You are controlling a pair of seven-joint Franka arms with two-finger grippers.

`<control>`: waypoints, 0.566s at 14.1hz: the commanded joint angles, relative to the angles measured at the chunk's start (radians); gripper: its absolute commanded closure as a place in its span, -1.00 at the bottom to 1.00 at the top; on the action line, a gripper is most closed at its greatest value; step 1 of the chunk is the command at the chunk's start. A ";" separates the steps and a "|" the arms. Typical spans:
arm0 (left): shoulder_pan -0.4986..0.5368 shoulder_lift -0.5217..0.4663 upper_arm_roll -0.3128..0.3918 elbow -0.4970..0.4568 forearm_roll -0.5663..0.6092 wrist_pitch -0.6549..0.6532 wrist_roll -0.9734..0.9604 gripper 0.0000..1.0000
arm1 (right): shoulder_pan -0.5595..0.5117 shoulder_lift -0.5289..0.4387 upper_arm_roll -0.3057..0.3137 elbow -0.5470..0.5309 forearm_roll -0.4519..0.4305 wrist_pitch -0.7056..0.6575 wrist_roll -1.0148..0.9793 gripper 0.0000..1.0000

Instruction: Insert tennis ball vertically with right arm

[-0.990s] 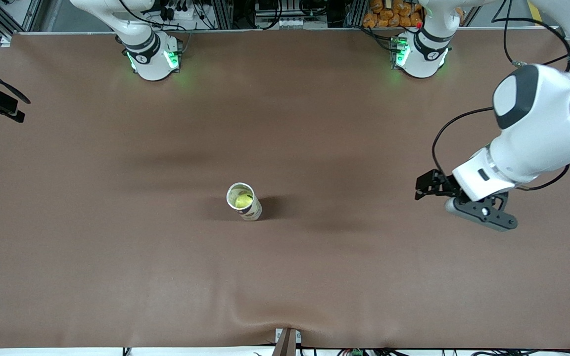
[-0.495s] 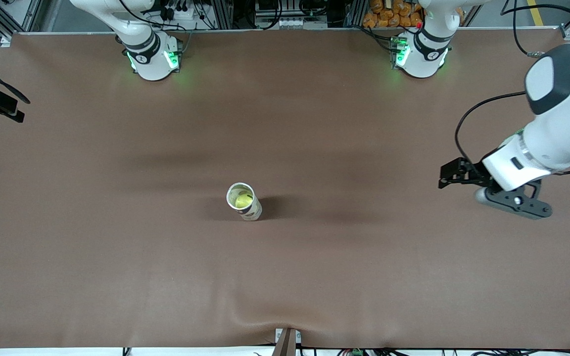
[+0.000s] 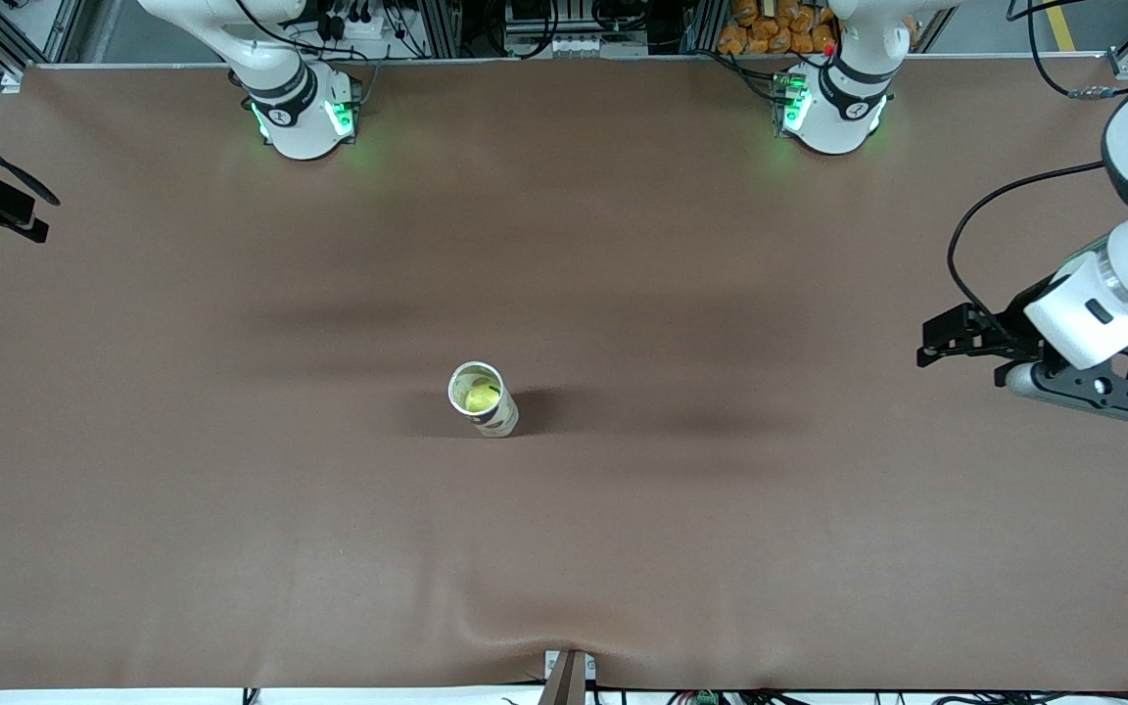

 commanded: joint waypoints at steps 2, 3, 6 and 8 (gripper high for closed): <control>0.019 -0.045 -0.003 -0.004 0.004 -0.066 -0.065 -1.00 | 0.002 0.000 0.001 0.022 -0.004 -0.017 -0.005 -1.00; 0.019 -0.048 -0.004 -0.001 0.025 -0.081 -0.076 -1.00 | 0.002 0.000 0.001 0.022 -0.004 -0.017 -0.005 -1.00; 0.025 -0.061 -0.001 0.026 0.041 -0.132 -0.077 -1.00 | 0.002 0.000 0.001 0.022 -0.004 -0.019 -0.005 -1.00; 0.053 -0.068 -0.003 0.038 0.065 -0.136 -0.077 -1.00 | 0.002 0.000 0.003 0.022 -0.004 -0.019 -0.005 -1.00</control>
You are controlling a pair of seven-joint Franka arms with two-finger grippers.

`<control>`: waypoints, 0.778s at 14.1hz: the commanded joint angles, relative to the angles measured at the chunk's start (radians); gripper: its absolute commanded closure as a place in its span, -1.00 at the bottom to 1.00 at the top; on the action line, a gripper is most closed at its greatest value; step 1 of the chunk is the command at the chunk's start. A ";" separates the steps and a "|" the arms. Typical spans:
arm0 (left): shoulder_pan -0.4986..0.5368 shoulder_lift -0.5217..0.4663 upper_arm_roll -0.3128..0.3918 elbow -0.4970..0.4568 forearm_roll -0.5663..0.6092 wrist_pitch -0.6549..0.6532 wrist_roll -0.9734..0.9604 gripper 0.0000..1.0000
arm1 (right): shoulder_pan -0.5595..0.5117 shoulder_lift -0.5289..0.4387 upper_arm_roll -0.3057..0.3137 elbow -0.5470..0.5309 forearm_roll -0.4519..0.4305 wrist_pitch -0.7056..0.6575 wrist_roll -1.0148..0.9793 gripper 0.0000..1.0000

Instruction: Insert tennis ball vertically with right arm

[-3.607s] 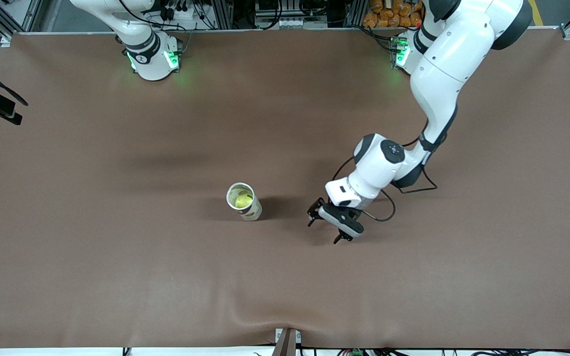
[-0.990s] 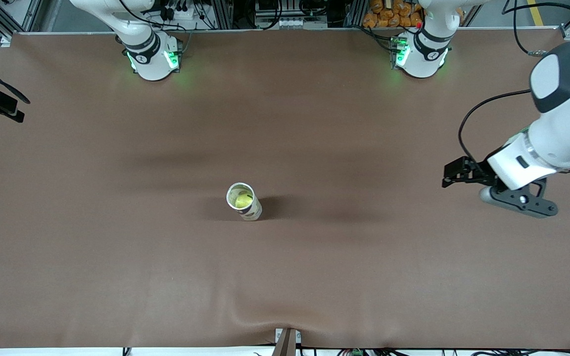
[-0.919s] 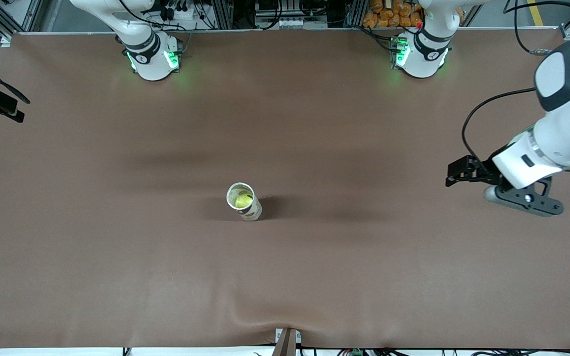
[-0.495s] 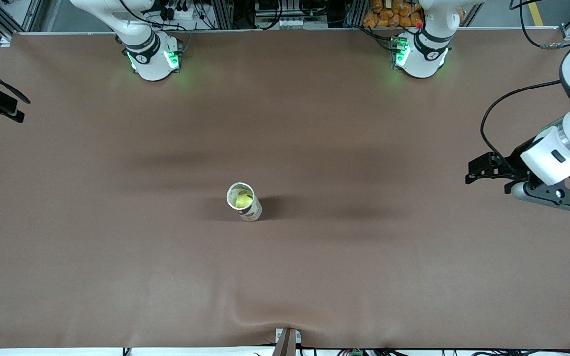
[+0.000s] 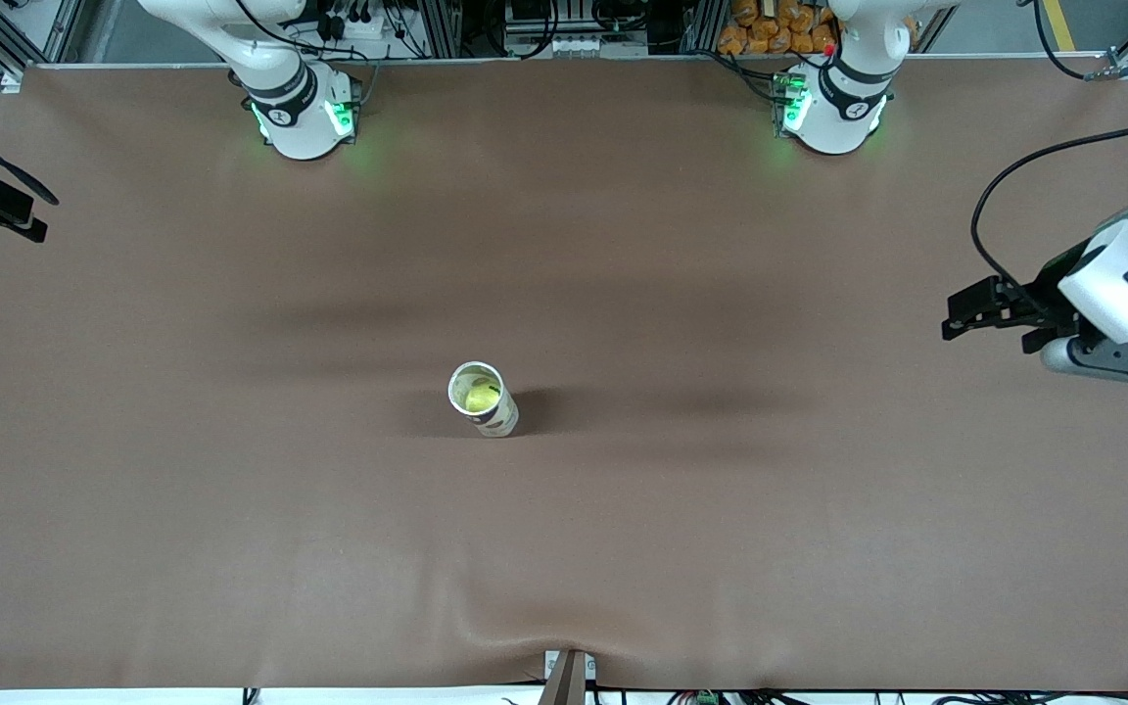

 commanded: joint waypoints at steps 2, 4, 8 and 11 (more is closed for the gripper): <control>0.030 -0.019 -0.005 0.017 0.041 -0.048 -0.015 -1.00 | 0.002 0.000 0.001 0.018 -0.004 -0.018 -0.005 -1.00; 0.030 -0.028 -0.005 0.019 0.064 -0.049 -0.014 -1.00 | 0.002 0.000 0.001 0.018 -0.004 -0.017 -0.005 -1.00; 0.032 -0.030 -0.008 0.031 0.121 -0.068 -0.003 -1.00 | 0.000 0.000 0.001 0.018 -0.004 -0.018 -0.005 -1.00; 0.047 -0.030 -0.008 0.052 0.118 -0.068 -0.003 -1.00 | 0.000 0.000 0.001 0.018 -0.004 -0.018 -0.005 -1.00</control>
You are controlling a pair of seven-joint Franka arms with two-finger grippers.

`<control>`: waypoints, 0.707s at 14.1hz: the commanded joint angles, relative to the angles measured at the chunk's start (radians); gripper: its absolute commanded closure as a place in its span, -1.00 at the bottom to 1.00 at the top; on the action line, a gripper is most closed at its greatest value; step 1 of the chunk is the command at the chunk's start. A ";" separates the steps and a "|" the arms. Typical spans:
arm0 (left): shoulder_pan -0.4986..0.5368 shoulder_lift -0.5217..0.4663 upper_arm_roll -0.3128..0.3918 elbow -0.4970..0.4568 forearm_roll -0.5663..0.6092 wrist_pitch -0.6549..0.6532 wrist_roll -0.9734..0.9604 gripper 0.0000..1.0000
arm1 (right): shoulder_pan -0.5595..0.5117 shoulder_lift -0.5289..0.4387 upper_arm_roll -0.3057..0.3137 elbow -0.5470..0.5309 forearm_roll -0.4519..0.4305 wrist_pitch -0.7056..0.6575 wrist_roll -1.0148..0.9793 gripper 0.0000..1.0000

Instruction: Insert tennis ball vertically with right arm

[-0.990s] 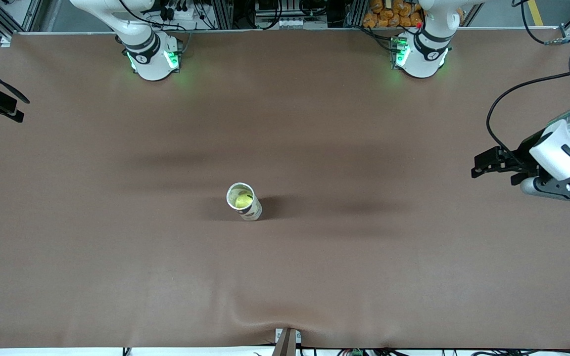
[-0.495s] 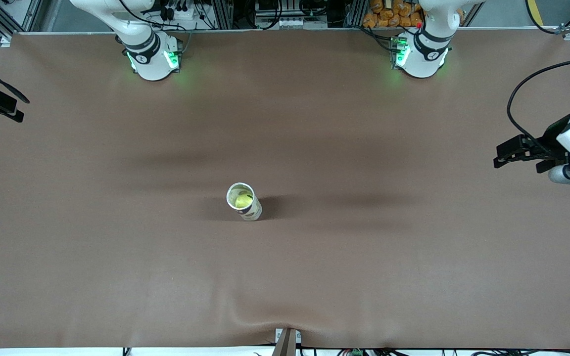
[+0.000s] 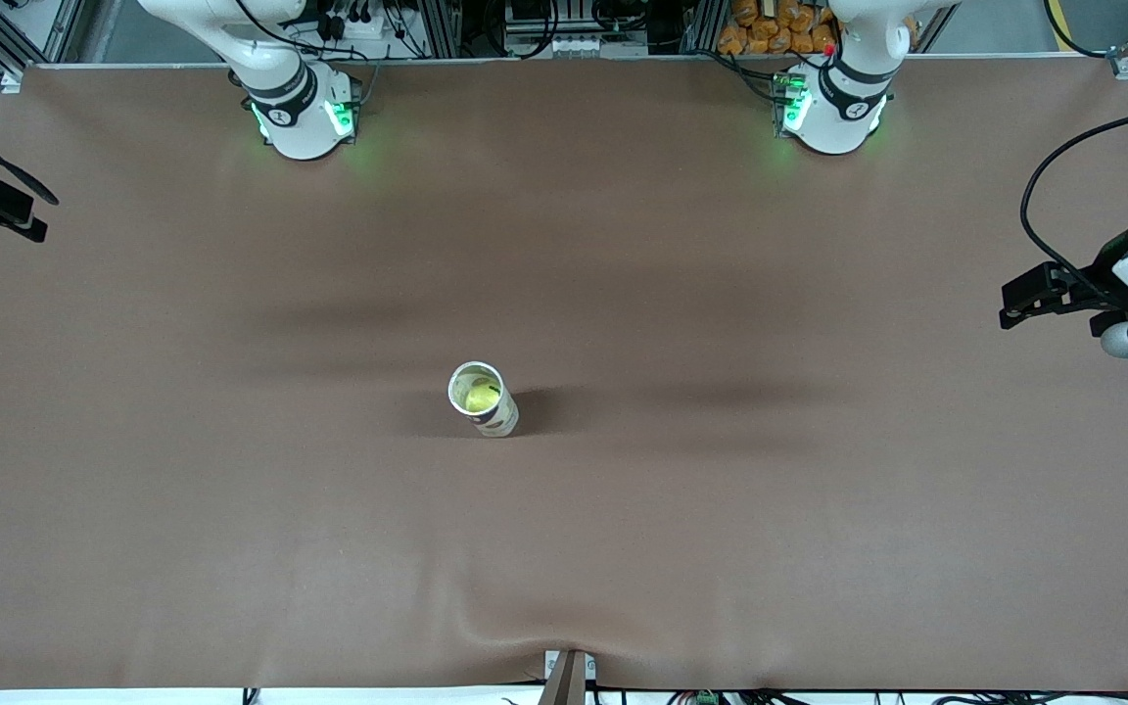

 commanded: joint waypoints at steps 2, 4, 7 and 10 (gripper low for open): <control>0.034 -0.016 -0.007 0.038 0.016 -0.021 -0.003 -1.00 | 0.000 0.000 0.001 0.018 -0.004 -0.018 -0.005 -1.00; 0.052 -0.019 -0.010 0.038 0.016 -0.024 -0.003 -1.00 | 0.000 0.000 0.001 0.018 -0.004 -0.018 -0.007 -1.00; 0.058 -0.043 -0.009 0.038 -0.002 -0.052 0.002 -1.00 | -0.001 0.000 0.001 0.018 -0.004 -0.016 -0.007 -1.00; 0.001 -0.103 0.045 0.018 -0.029 -0.084 -0.009 -1.00 | -0.003 0.000 -0.001 0.018 -0.005 -0.016 -0.008 -1.00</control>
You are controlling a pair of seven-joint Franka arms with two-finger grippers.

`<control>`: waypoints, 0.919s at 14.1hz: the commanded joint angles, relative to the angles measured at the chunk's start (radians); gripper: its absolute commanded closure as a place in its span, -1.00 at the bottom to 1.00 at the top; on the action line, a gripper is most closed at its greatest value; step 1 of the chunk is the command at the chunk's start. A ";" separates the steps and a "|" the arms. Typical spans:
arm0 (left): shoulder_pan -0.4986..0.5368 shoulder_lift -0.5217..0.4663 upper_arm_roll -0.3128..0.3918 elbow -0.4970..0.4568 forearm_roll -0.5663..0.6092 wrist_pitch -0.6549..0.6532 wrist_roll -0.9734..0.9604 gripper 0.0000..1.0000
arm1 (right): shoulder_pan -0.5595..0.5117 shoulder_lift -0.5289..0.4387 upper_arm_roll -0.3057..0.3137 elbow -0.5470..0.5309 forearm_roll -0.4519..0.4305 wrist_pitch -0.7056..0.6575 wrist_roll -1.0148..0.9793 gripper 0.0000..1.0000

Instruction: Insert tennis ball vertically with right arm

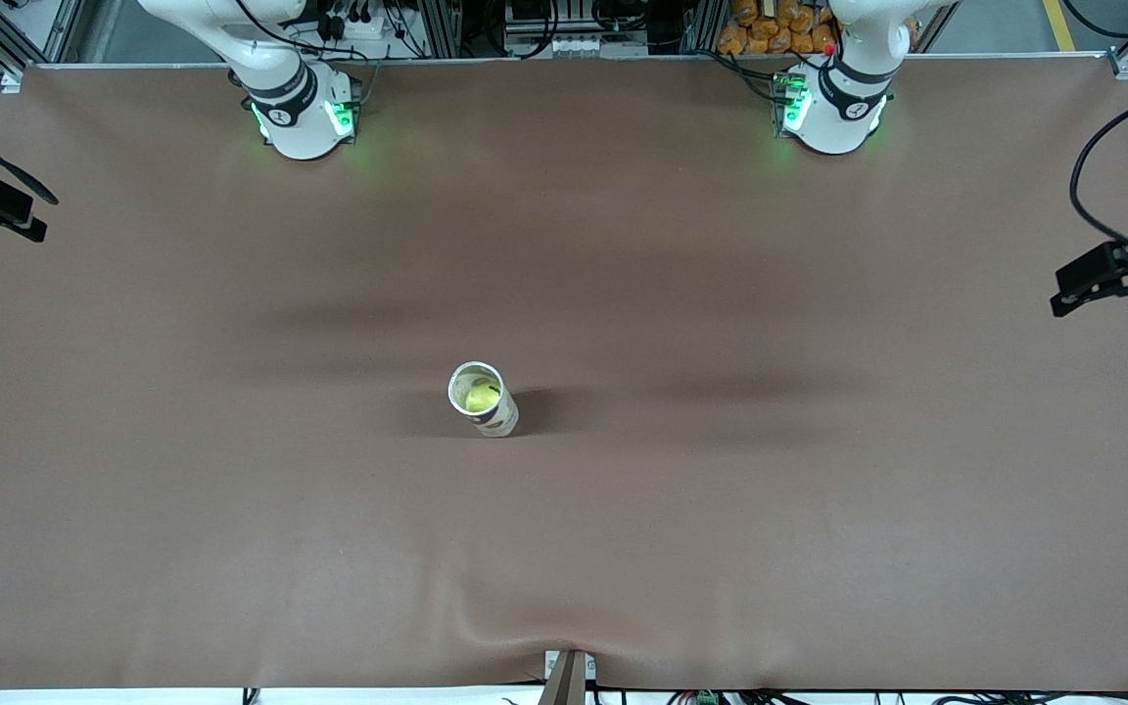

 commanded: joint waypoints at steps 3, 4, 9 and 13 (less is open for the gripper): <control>-0.211 -0.079 0.213 -0.030 -0.012 -0.073 -0.015 -1.00 | -0.003 0.000 0.000 0.017 -0.005 -0.016 -0.008 -1.00; -0.248 -0.080 0.253 -0.039 -0.010 -0.079 0.003 -1.00 | -0.003 0.000 0.000 0.017 -0.005 -0.016 -0.008 -1.00; -0.269 -0.126 0.266 -0.096 -0.024 -0.096 -0.009 -1.00 | -0.003 0.000 0.000 0.017 -0.005 -0.016 -0.008 -1.00; -0.277 -0.175 0.266 -0.159 -0.024 -0.095 -0.020 -1.00 | -0.003 0.000 0.000 0.017 -0.005 -0.016 -0.008 -1.00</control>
